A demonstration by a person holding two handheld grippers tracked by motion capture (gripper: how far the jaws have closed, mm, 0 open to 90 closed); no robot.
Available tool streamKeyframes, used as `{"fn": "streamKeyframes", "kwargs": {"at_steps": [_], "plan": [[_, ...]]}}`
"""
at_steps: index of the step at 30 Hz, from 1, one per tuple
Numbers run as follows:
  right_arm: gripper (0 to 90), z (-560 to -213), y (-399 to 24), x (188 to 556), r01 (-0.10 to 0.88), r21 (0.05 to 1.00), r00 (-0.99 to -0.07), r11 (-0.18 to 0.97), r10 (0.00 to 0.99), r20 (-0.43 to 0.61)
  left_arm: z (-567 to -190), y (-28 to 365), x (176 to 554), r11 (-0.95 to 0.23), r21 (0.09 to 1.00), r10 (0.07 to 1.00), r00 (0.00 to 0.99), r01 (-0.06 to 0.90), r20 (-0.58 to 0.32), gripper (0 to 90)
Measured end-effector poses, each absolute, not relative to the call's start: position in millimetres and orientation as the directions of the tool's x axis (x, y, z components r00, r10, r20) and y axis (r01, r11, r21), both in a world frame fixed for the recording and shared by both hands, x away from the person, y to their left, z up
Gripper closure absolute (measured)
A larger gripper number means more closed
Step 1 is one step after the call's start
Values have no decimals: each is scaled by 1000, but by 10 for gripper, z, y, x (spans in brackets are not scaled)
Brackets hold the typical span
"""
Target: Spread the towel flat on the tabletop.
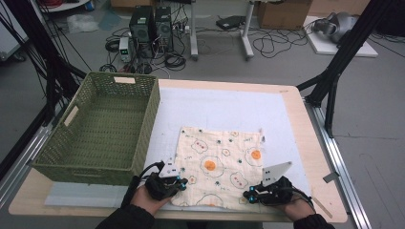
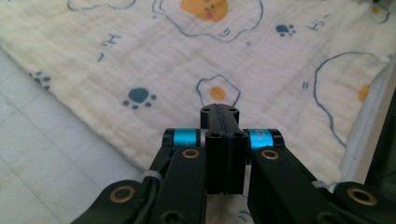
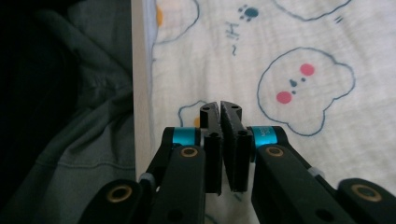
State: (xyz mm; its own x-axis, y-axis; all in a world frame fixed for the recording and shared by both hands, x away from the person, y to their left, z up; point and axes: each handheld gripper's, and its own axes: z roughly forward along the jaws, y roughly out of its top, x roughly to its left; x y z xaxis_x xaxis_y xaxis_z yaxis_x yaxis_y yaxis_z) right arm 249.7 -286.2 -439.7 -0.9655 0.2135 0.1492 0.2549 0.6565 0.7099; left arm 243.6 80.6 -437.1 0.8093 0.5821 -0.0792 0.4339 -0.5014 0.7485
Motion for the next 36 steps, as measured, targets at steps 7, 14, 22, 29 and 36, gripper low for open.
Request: {"fn": "streamKeyframes", "kwargs": {"at_steps": [7, 14, 22, 29, 36], "plan": [[602, -4326, -2921, 2807, 338, 759, -921, 557, 363, 144, -4301, 819, 2643, -413, 815, 628, 775, 408, -70, 661], [486, -4261, -3085, 3062, 388, 798, -871, 462, 468, 153, -4226, 834, 2837, -350, 835, 647, 755, 424, -111, 580], [407, -4242, -3193, 3327, 431, 789, -833, 437, 529, 162, -4156, 722, 3071, -328, 841, 659, 742, 431, -123, 557], [405, -4077, -3314, 3591, 450, 798, -806, 401, 567, 169, -4104, 645, 3339, -268, 845, 676, 715, 463, -177, 586], [393, -3907, -3306, 3797, 451, 782, -797, 430, 588, 137, -4030, 532, 3529, -245, 849, 690, 699, 469, -187, 595]]}}
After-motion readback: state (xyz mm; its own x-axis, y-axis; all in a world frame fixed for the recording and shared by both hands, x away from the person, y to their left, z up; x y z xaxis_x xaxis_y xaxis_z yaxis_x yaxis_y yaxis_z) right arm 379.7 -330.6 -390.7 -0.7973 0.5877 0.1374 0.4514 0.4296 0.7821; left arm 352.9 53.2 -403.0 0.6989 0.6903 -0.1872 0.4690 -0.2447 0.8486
